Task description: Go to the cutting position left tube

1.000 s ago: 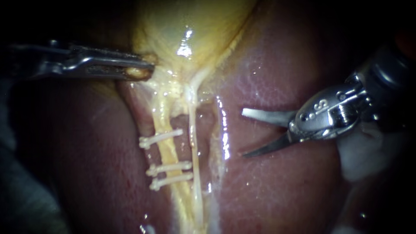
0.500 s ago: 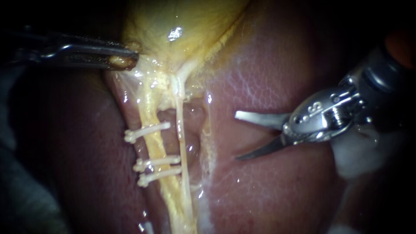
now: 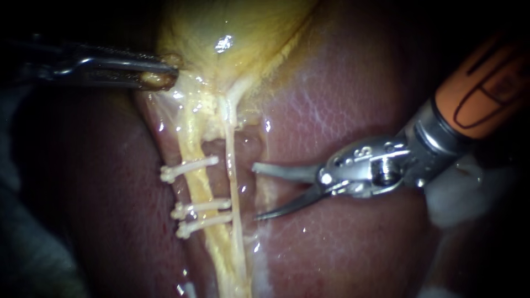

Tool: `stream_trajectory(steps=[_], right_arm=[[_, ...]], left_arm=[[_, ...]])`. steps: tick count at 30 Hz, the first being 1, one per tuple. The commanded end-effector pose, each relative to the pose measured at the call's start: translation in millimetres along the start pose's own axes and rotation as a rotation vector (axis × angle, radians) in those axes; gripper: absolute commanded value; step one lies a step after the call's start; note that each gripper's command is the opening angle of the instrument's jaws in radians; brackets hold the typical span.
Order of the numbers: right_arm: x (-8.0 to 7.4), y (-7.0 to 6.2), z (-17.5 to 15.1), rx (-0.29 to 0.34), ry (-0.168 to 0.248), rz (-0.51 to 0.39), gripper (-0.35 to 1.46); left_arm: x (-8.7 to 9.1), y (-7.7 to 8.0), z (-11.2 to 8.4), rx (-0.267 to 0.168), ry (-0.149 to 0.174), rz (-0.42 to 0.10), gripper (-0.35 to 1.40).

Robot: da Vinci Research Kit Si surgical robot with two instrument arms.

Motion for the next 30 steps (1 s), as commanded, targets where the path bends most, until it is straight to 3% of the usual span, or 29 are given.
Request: stream_trajectory(steps=[1,8,17,24,30], right_arm=[[-0.3,0.3,0.5,0.018,-0.006,0.009,1.45],[-1.6,2.5,3.4,0.108,-0.005,0.061,1.45],[-3.3,4.6,6.2,0.154,-0.011,0.093,1.43],[-4.5,5.5,7.6,0.175,-0.018,0.093,1.43],[-4.2,5.6,8.3,0.206,0.012,0.08,1.43]], left_arm=[[0.0,0.0,0.0,0.0,0.0,0.0,-0.35],[0.0,0.0,0.1,0.001,0.0,0.0,-0.35],[-0.1,0.1,0.2,0.002,0.0,0.0,-0.35],[-0.1,0.1,0.2,0.002,0.001,0.0,-0.35],[0.0,0.1,0.3,0.002,0.001,0.0,-0.35]])
